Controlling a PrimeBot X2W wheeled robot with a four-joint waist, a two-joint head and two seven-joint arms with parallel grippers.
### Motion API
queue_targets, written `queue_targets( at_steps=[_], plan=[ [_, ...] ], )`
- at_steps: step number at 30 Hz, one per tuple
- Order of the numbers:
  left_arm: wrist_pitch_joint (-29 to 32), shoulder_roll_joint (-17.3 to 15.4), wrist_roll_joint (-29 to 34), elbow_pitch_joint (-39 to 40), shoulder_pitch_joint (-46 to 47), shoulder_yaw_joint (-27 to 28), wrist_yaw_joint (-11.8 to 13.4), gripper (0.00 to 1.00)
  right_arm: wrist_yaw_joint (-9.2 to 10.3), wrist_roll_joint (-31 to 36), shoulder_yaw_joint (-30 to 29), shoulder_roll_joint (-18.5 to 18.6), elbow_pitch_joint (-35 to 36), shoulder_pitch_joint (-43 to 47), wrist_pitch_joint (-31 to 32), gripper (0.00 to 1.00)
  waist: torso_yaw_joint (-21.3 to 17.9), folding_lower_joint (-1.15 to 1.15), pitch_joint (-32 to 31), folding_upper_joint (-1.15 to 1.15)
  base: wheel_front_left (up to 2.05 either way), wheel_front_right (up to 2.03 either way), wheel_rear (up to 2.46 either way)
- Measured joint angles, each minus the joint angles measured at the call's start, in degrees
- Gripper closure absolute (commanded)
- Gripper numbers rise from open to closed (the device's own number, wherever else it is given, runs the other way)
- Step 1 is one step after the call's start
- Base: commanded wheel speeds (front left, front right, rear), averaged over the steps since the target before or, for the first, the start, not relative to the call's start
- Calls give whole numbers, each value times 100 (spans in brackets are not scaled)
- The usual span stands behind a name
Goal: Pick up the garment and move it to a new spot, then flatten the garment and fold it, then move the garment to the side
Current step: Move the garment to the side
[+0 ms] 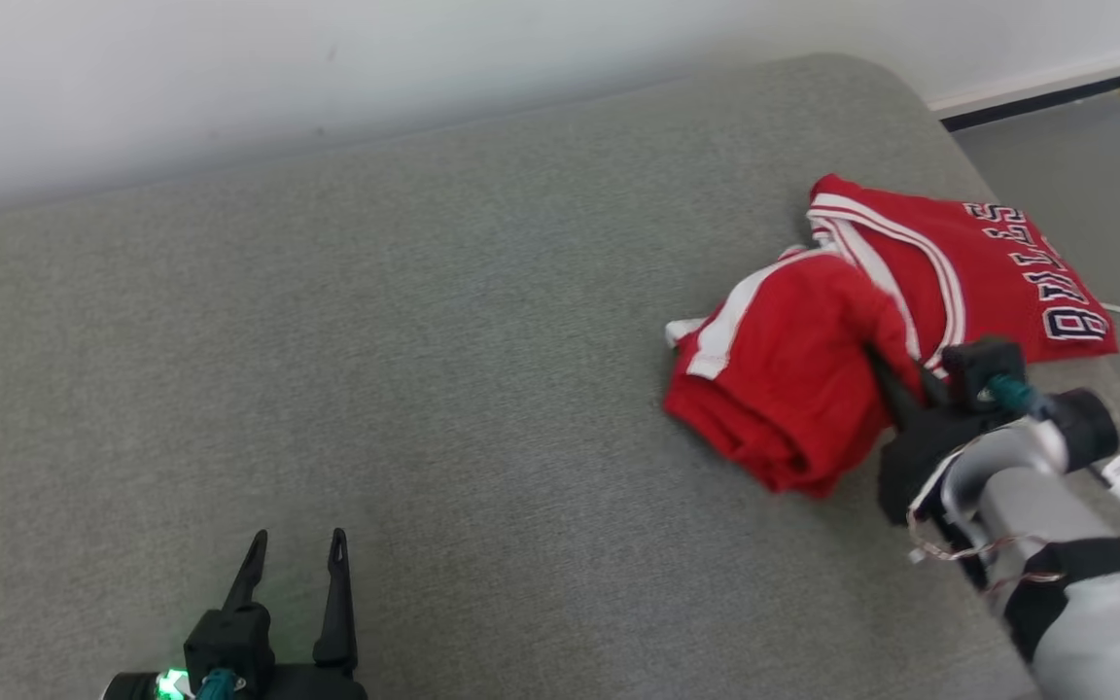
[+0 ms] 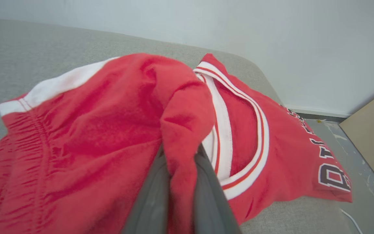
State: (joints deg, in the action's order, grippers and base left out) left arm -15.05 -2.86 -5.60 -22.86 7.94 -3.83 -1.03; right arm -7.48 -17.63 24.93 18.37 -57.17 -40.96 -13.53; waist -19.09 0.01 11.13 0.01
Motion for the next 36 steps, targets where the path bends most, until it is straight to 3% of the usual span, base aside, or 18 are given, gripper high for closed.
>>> queue_targets(
  at_steps=[16,17,18,19,29,36],
  plan=[
    [0,-8,260,-2,95,198,-99,0,0,397,-998,1302,-1482,-1024,-69,100,578,0,302,0,0,0,0],
    [0,-9,267,-5,103,204,-100,0,0,444,-1118,1355,-1541,-1024,-75,31,597,0,321,0,0,0,0],
    [0,-9,275,-9,113,218,-100,0,0,486,-1245,1396,-1583,-1023,-82,31,615,0,338,0,0,0,0],
    [0,-9,283,-9,126,226,-101,0,0,511,-1389,1427,-1612,-1014,-74,0,631,0,353,0,0,0,0],
    [0,-9,307,-27,137,297,-100,0,0,1430,-2717,1513,-1669,-544,-119,0,697,-1,313,0,0,0,0],
    [0,-8,257,-2,13,420,5,0,0,2024,-3384,730,-812,168,-147,0,716,0,106,0,0,0,0]
  ],
)
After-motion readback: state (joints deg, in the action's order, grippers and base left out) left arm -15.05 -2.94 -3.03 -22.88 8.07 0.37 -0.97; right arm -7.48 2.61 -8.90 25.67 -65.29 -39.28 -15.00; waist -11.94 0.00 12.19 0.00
